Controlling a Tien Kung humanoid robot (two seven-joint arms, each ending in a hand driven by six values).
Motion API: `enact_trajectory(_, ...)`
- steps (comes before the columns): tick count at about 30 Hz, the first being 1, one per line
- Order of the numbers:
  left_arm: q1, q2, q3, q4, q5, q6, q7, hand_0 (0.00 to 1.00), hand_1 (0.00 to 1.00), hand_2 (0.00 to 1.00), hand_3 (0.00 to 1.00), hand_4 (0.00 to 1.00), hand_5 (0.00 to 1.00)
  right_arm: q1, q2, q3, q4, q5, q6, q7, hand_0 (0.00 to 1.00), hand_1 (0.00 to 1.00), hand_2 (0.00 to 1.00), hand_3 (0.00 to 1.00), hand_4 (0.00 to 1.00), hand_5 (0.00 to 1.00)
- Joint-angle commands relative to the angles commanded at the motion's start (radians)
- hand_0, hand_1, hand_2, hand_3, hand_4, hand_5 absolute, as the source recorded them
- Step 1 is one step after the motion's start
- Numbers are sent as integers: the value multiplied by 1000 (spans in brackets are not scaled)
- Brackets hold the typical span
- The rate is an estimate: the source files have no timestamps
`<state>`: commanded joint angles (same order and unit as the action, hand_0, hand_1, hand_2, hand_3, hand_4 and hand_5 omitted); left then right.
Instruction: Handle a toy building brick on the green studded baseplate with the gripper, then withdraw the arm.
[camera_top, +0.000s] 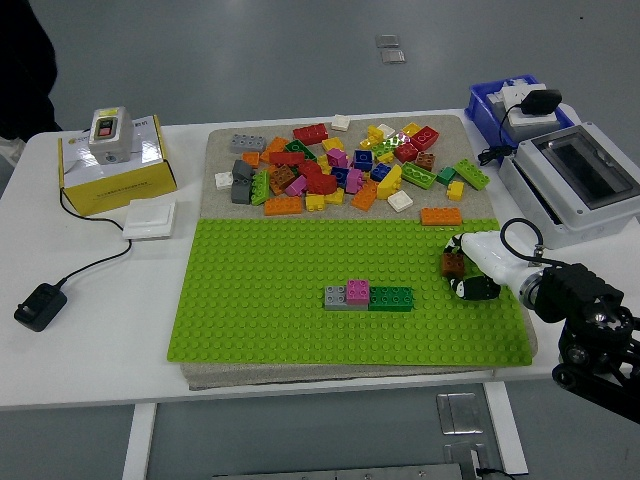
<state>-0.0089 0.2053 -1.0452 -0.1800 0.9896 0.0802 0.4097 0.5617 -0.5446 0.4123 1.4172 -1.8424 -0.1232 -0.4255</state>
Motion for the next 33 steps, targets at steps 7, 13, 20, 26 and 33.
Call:
enact_trajectory(7, 0, -1, 1, 0, 1, 0, 0, 651, 623, 578, 614, 294, 527, 5, 4, -2, -11, 1, -9, 4, 131, 183, 524, 658, 527, 311)
enact_trajectory(13, 2, -1, -2, 0, 5, 0, 1, 651, 623, 579, 615, 286, 537, 10, 6, 2, -19, -1, -12, 5, 128, 182, 513, 648, 524, 310)
enact_trajectory(20, 5, -3, -6, 0, 11, 0, 3, 651, 623, 579, 616, 279, 546, 16, 0, 8, -6, -22, -13, 1, 128, 180, 508, 639, 512, 312)
enact_trajectory(26, 5, -4, -10, 0, 16, 1, 4, 652, 623, 579, 616, 279, 547, 21, -2, 11, 3, -49, -17, -2, 128, 179, 504, 635, 502, 316)
enact_trajectory(33, 8, -5, -17, 0, 24, 0, 6, 652, 622, 580, 616, 275, 553, 9, -31, 17, 78, -57, -12, -9, 128, 175, 499, 626, 498, 319)
